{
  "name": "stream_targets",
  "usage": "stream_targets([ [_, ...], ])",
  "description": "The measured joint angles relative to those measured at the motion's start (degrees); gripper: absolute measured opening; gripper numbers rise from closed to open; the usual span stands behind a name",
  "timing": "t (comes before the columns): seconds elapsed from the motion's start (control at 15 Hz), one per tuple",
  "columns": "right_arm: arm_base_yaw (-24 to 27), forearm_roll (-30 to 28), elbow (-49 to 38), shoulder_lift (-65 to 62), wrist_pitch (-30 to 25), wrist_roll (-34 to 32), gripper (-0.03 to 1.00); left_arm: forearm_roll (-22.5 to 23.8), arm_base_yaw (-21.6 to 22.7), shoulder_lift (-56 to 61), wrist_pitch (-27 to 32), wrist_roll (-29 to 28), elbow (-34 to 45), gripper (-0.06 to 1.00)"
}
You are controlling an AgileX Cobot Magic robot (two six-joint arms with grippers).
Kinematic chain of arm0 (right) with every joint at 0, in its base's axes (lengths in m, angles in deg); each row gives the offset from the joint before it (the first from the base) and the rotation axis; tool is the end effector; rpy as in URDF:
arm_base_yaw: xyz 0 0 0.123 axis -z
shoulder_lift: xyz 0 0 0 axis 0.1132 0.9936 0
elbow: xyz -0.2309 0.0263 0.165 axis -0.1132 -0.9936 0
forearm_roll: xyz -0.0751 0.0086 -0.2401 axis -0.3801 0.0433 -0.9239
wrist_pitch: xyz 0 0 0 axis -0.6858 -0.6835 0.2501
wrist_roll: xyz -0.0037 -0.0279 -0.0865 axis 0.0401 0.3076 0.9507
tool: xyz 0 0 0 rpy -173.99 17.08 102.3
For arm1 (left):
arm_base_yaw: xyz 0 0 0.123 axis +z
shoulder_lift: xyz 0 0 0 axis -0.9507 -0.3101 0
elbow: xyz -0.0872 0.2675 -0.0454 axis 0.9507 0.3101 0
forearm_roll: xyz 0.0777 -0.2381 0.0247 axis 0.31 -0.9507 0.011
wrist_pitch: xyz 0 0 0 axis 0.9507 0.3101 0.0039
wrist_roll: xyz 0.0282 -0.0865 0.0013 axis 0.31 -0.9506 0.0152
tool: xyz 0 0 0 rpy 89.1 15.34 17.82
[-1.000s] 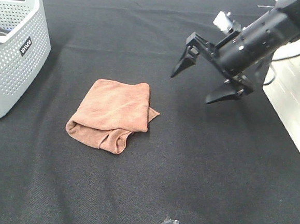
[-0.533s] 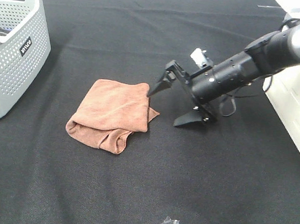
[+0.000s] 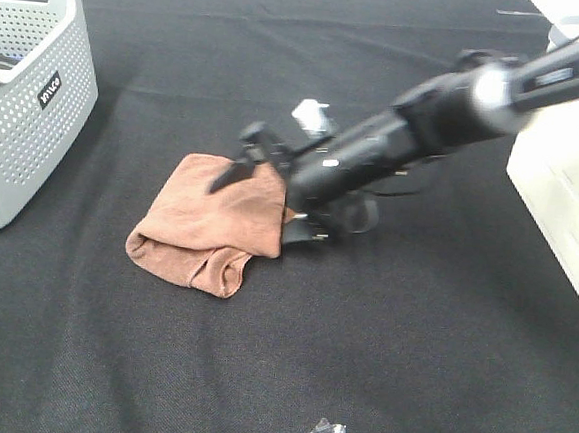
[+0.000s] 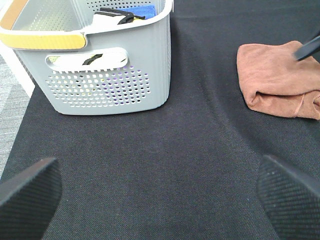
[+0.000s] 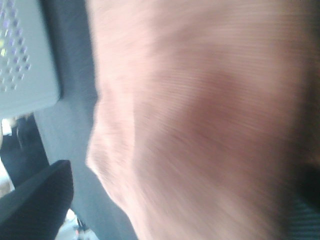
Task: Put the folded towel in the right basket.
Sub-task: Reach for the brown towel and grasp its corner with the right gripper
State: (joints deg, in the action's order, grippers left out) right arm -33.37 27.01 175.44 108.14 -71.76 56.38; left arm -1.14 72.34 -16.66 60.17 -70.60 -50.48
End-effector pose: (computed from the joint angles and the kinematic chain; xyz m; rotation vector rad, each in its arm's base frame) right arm 0.3763 0.2557 0.0666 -0.0801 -2.8784 -1.2141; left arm -0.0061 -0.0012 0.2809 0.0611 2.0145 0.0280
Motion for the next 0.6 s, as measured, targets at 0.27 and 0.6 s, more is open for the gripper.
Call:
stream_targets([
  [0.27,-7.8,-1.4,13.5,7.2,-1.0,-4.1,0.7,0.0,0.0,0.0,0.0,0.0,0.0,0.99],
  [0.6,-8.7,-3.3,14.8,8.3,-0.7,-4.6,0.17,0.0,0.0,0.0,0.0,0.0,0.0,0.99],
])
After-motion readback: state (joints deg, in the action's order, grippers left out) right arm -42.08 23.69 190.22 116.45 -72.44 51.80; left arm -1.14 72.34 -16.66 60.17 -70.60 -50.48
